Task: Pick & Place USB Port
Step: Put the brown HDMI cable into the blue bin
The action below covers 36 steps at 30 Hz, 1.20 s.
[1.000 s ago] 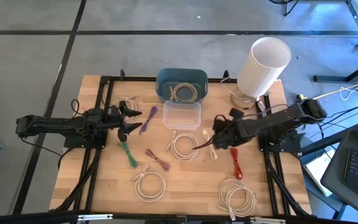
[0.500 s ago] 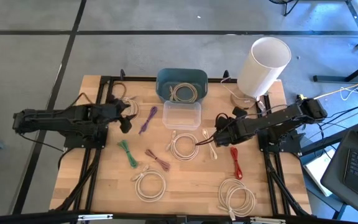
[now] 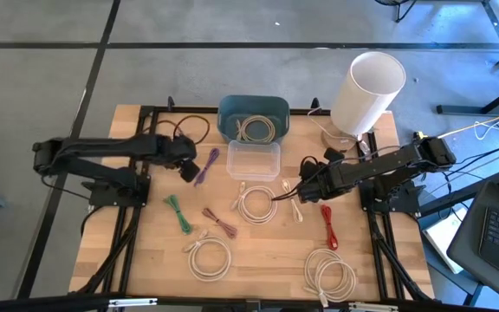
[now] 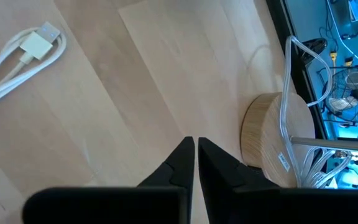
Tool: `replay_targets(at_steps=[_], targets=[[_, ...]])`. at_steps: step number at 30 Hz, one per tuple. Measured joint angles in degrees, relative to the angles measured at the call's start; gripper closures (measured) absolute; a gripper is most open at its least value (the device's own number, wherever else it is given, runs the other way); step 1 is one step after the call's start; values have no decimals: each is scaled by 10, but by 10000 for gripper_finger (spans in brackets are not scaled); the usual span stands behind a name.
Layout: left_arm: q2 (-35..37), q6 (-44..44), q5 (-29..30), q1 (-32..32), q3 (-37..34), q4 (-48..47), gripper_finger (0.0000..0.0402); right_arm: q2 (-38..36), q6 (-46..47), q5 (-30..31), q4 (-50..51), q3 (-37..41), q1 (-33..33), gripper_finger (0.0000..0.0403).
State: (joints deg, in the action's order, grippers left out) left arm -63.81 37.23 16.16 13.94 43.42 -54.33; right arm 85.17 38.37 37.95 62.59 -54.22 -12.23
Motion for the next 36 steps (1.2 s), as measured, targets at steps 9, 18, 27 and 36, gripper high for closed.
replay_targets(at_steps=[9,18,27,36], targets=[[-88,-47,-49,44,33,-73,160,0,1,0,-10,0,0,377],[-182,-139,34,107,33,-72,160,0,-15,0,-24,0,0,377],[-264,-241,-50,155,34,5,160,0,-13,0,-26,0,0,377],[-308,-268,-96,181,37,17,206,0,-10,-1,-25,0,0,377]])
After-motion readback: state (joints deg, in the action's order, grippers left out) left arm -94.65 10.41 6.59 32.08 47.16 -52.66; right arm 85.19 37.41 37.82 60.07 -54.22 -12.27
